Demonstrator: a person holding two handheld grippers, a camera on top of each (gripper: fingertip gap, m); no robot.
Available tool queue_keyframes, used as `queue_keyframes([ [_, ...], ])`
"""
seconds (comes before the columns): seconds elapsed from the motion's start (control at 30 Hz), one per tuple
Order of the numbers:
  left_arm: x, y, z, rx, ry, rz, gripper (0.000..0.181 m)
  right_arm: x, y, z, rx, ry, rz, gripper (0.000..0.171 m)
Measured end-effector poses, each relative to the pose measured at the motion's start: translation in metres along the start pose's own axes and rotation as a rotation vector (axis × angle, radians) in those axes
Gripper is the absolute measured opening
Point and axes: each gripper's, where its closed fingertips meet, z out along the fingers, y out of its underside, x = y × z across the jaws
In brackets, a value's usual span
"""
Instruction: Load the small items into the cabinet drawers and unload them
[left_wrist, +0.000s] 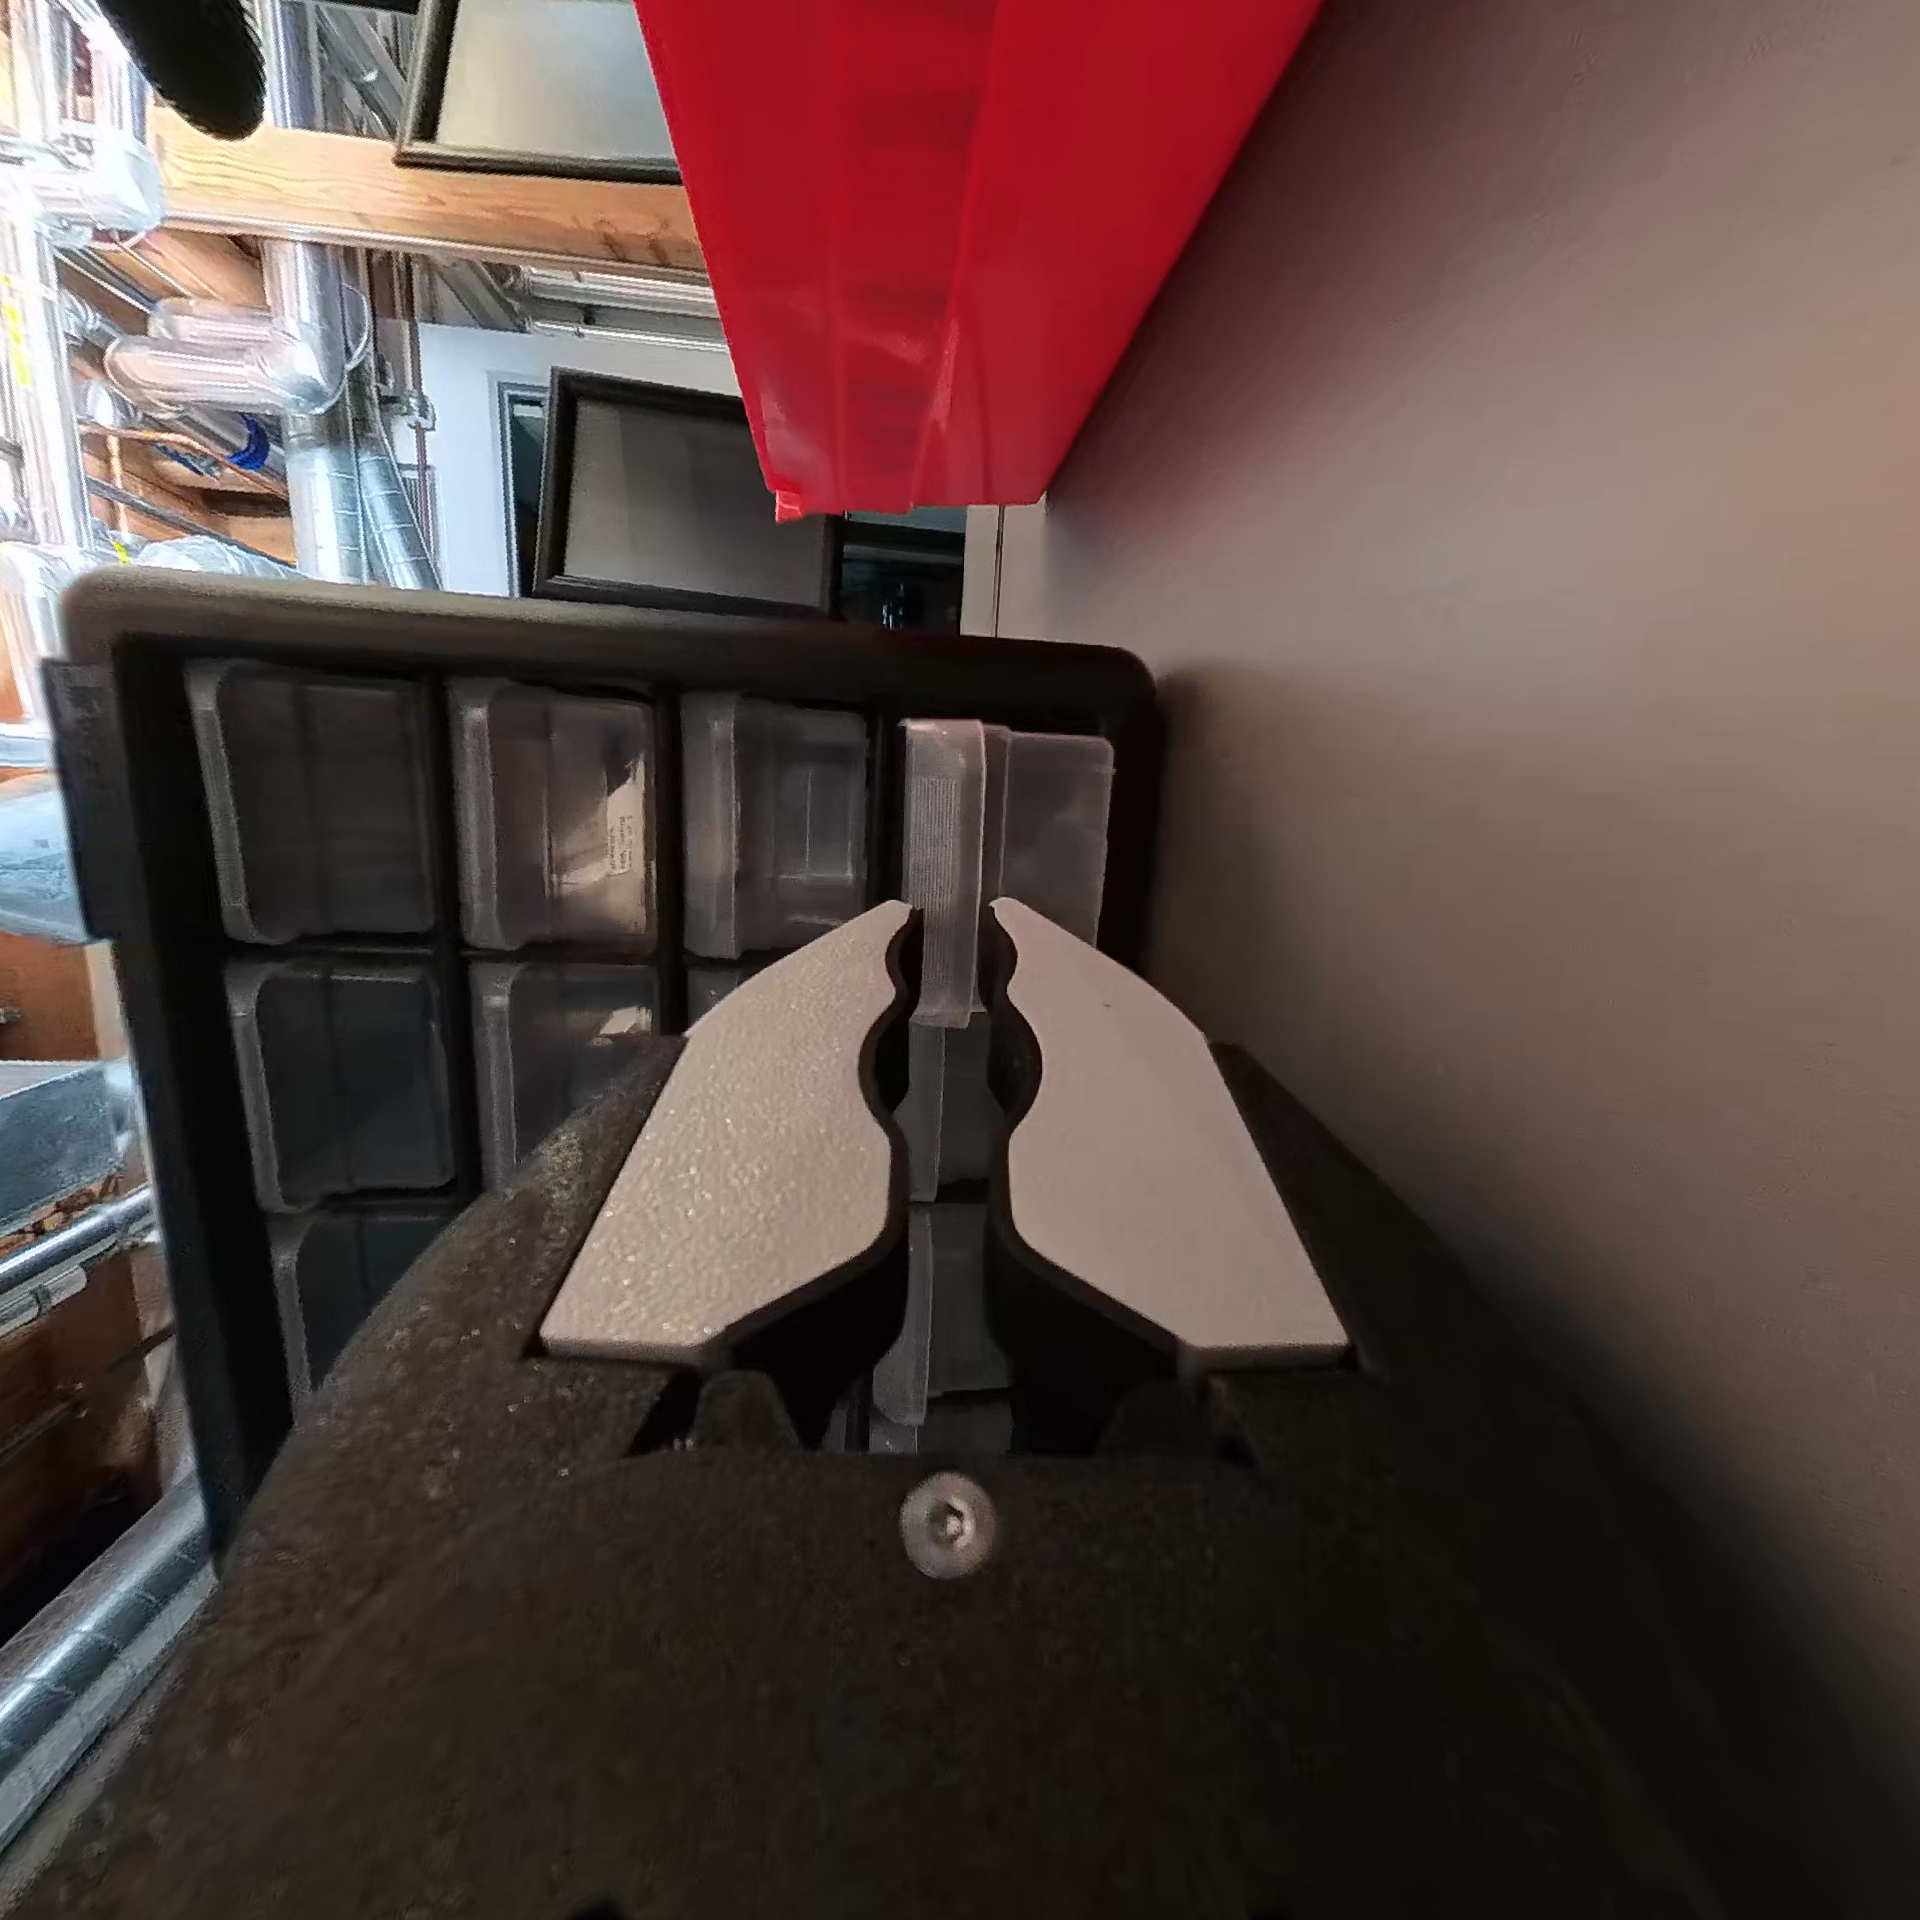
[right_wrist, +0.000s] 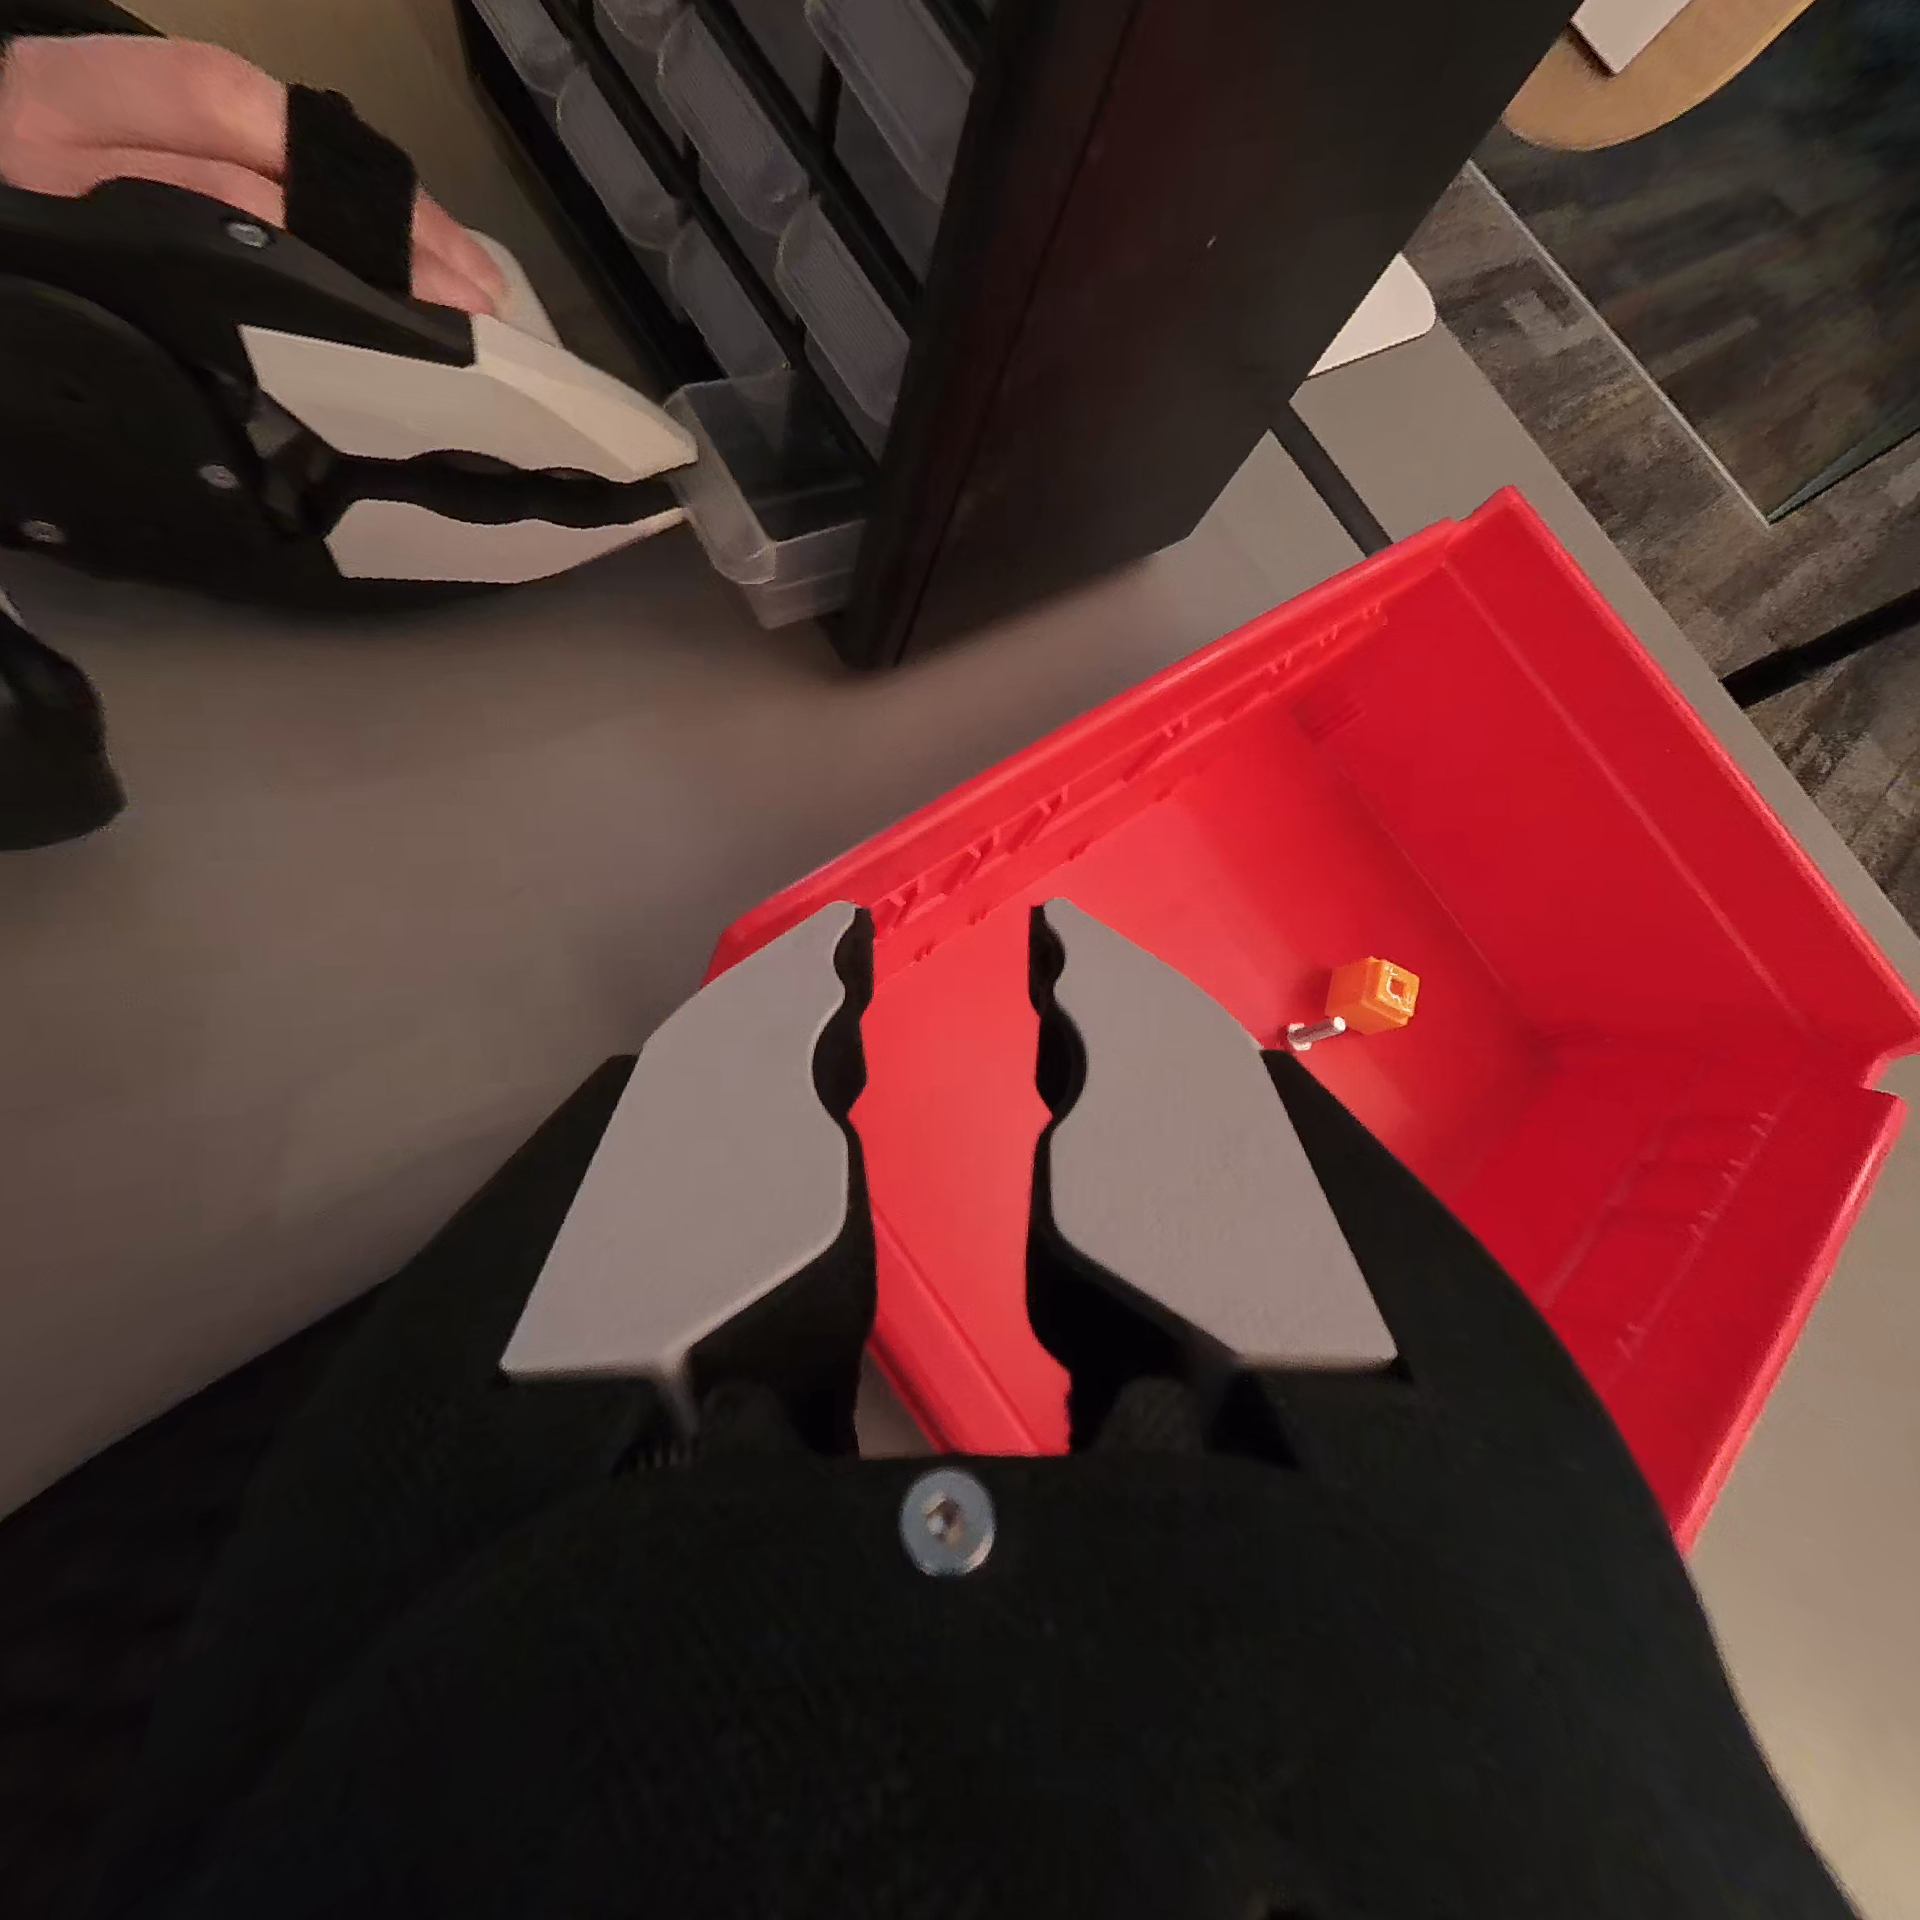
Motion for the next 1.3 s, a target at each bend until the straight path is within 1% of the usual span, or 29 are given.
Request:
queue_keyframes([
  [0.2,-0.003,0.006,0.022,-0.039,-0.005,0.001,0.01,0.001,0.002,-0.002,0.019,-0.005,0.011,0.03],
  [0.37,-0.005,0.01,0.033,-0.064,-0.01,0.005,0.01,0.0,0.005,-0.002,0.025,-0.01,0.016,0.03],
  [0.53,-0.005,0.009,0.034,-0.069,-0.015,0.018,0.01,0.001,0.007,-0.002,0.033,-0.015,0.03,0.03],
  [0.63,-0.007,0.008,0.028,-0.035,-0.012,-0.047,0.019,0.002,0.005,-0.004,0.056,-0.027,0.068,0.03],
  [0.7,-0.012,0.008,0.019,-0.015,0.005,-0.111,0.024,0.003,0.002,-0.006,0.078,-0.03,0.1,0.03],
  [0.83,-0.025,0.019,-0.008,0.006,0.084,-0.284,0.025,0.01,-0.011,-0.018,0.142,-0.017,0.18,0.034],
  [0.93,-0.038,0.032,-0.03,0.0,0.162,-0.462,0.025,0.02,-0.027,-0.029,0.203,0.009,0.293,0.04],
  [1.03,-0.052,0.047,-0.047,-0.022,0.244,-0.639,0.024,0.024,-0.044,-0.035,0.216,0.018,0.421,0.05],
  [1.17,-0.091,0.059,-0.066,0.034,0.305,-0.924,0.021,0.028,-0.075,-0.046,0.251,0.065,0.433,0.053],
  [1.3,-0.155,0.078,-0.083,0.112,0.296,-1.16,0.021,0.045,-0.103,-0.059,0.256,0.144,0.468,0.055],
])
